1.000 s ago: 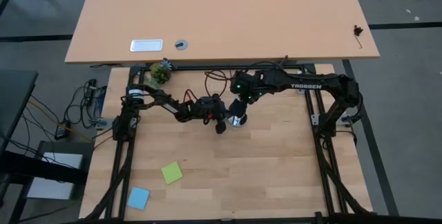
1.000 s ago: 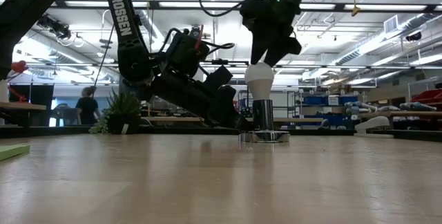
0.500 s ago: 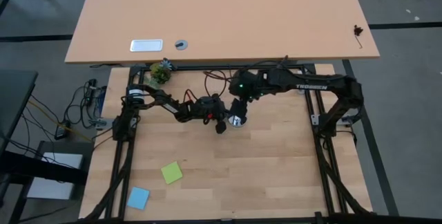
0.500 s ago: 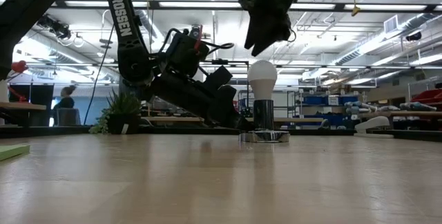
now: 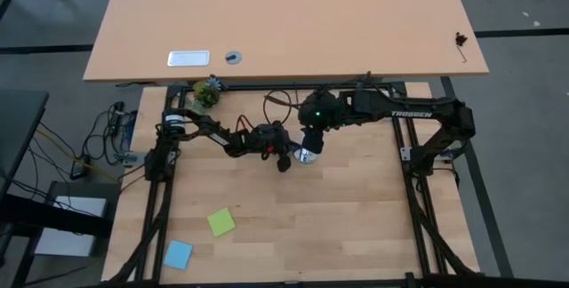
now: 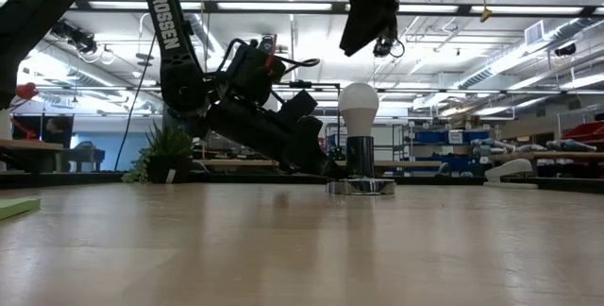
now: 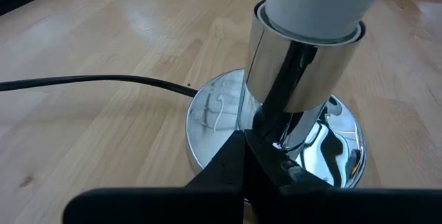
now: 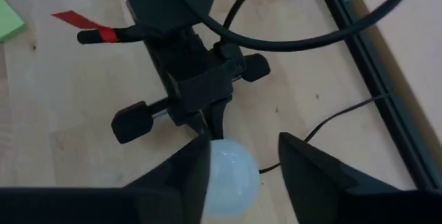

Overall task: Screw lightbulb
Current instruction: Insert the lightbulb into the lamp

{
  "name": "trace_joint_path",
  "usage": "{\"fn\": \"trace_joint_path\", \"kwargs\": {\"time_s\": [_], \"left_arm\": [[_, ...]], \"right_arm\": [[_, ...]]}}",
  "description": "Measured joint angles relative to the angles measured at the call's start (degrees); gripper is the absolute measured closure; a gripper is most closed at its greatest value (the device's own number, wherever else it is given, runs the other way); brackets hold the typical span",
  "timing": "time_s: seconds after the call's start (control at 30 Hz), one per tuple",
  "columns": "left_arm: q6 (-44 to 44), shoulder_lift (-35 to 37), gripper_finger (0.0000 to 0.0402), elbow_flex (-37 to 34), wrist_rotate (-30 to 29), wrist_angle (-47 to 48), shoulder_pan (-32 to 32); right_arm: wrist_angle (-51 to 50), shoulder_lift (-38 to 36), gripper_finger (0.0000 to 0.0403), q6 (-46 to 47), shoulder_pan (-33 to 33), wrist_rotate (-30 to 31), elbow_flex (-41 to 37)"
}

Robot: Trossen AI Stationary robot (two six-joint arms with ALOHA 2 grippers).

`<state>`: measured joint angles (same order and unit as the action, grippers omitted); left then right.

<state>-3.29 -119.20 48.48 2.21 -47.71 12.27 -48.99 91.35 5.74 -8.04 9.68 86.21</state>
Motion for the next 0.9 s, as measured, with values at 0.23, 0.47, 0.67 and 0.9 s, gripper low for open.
{"fn": "trace_joint_path", "kwargs": {"time_s": [0.23, 0.47, 0.67, 0.9], "left_arm": [[0.7, 3.0, 0.0390, -0.2, 0.0, 4.5, -0.1], [1.9, 6.2, 0.0390, -0.2, 0.0, 7.7, -0.4], [2.8, 6.3, 0.0390, -0.2, 0.0, 7.4, -1.5], [2.9, 7.8, 0.0390, -0.6, 0.0, 6.7, -1.9]], "right_arm": [[0.5, 0.0, 0.0322, -1.5, 2.1, 1.2, 0.0], [1.6, 0.0, 0.0395, -3.2, 3.1, 1.2, 0.0], [2.2, 0.0, 0.0378, -3.4, 3.3, 1.2, 0.0], [2.3, 0.0, 0.0396, -4.4, 3.8, 1.2, 0.0]]}}
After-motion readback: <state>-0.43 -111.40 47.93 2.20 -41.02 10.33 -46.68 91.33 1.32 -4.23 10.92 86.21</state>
